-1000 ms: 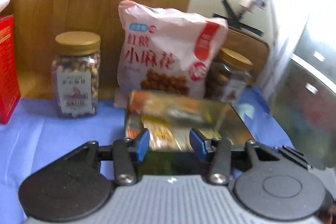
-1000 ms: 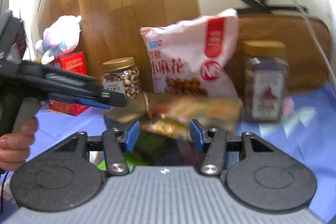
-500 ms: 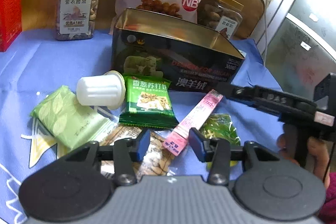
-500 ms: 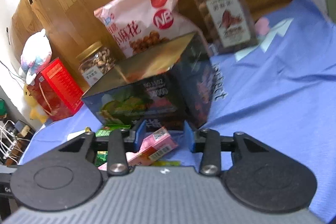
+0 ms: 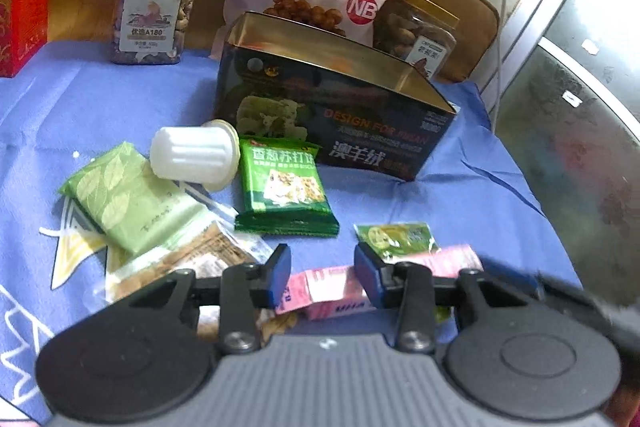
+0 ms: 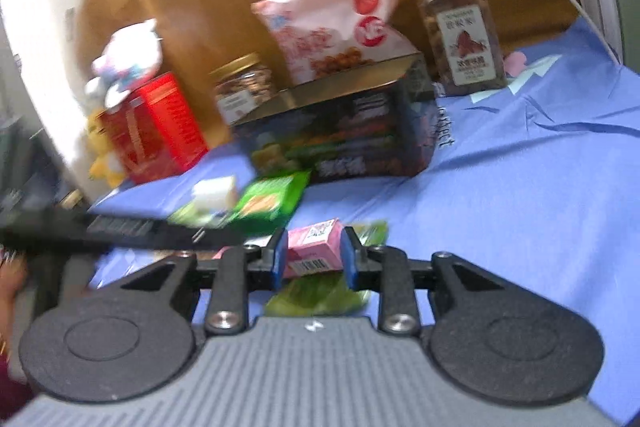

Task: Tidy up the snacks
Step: 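Grasp the pink wafer box with the left gripper, then carry the pink wafer box with the left gripper into the tin, release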

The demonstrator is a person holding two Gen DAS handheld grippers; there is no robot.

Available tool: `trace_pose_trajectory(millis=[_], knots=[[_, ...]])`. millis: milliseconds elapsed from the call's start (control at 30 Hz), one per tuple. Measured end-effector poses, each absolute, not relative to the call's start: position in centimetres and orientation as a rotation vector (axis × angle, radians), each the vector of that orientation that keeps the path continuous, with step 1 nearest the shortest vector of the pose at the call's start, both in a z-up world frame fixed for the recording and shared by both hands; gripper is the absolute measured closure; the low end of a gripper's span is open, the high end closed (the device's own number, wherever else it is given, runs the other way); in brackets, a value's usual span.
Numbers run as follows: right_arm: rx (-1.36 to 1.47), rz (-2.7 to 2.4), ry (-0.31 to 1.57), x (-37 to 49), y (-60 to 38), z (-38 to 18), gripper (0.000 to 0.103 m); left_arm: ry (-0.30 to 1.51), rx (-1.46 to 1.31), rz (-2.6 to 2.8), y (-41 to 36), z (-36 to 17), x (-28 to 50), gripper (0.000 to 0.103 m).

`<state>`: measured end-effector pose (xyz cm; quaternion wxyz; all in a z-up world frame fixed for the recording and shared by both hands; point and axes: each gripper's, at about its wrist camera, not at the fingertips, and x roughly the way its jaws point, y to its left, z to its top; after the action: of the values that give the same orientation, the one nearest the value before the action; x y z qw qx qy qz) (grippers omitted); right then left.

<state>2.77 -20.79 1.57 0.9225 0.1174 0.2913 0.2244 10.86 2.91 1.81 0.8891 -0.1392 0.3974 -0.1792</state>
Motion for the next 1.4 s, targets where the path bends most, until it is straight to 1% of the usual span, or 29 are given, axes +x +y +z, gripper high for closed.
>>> trace_pose_trajectory(millis=[167, 233, 300, 367, 400, 433, 500, 633, 833, 1000, 1067, 1100, 1167, 1200, 1233, 1333, 1400], knots=[[0.124, 0.493, 0.6, -1.4, -19.0, 1.0, 0.067, 0.823, -0.265, -0.417, 2.5, 1.9, 9.6, 0.066], [0.053, 0.496, 0.604, -2.3, -18.0, 0.7, 0.064, 0.817, -0.256, -0.43, 2.5, 2.1, 8.9, 0.064], [0.002, 0.495, 0.605, -2.6, -17.5, 0.5, 0.064, 0.805, -0.273, -0.449, 3.1, 2.4, 8.1, 0.059], [-0.012, 0.49, 0.604, -2.6, -17.4, 0.4, 0.064, 0.788, -0.304, -0.448, 4.1, 2.9, 7.5, 0.058], [-0.016, 0.486, 0.602, -2.6, -17.5, 0.4, 0.062, 0.774, -0.311, -0.438, 4.7, 3.1, 7.2, 0.058], [-0.026, 0.48, 0.598, -2.6, -17.5, 0.5, 0.057, 0.76, -0.319, -0.427, 5.3, 3.4, 7.0, 0.058], [-0.057, 0.476, 0.586, -2.8, -17.3, 0.4, 0.054, 0.752, -0.344, -0.413, 6.3, 3.7, 6.8, 0.058], [-0.116, 0.47, 0.588, -3.4, -16.7, -0.2, 0.054, 0.753, -0.351, -0.43, 6.4, 3.9, 6.2, 0.058], [-0.153, 0.441, 0.595, -3.4, -16.6, -0.7, 0.054, 0.778, -0.164, -0.405, 3.1, 2.8, 5.2, 0.058], [-0.142, 0.449, 0.596, -3.4, -16.5, -0.9, 0.054, 0.818, -0.16, -0.411, 2.3, 1.6, 5.5, 0.059], [-0.158, 0.441, 0.593, -3.4, -16.2, -1.0, 0.055, 0.816, -0.161, -0.431, 2.1, 1.7, 5.4, 0.058], [-0.165, 0.439, 0.588, -3.4, -16.1, -1.1, 0.057, 0.825, -0.168, -0.446, 2.0, 1.8, 5.5, 0.057], [-0.178, 0.426, 0.581, -3.4, -16.0, -1.1, 0.064, 0.829, -0.158, -0.438, 1.7, 1.7, 5.5, 0.057], [-0.183, 0.415, 0.579, -3.3, -16.0, -1.0, 0.069, 0.83, -0.165, -0.44, 1.7, 1.8, 5.5, 0.059], [-0.179, 0.404, 0.577, -3.2, -16.2, -1.0, 0.071, 0.832, -0.178, -0.444, 1.8, 1.9, 5.6, 0.059], [-0.136, 0.397, 0.561, -2.8, -16.8, -0.2, 0.071, 0.792, -0.184, -0.448, 1.9, 3.2, 5.6, 0.06], [-0.133, 0.393, 0.517, -2.7, -16.8, 0.6, 0.071, 0.754, -0.184, -0.45, 2.0, 4.3, 5.6, 0.06]])
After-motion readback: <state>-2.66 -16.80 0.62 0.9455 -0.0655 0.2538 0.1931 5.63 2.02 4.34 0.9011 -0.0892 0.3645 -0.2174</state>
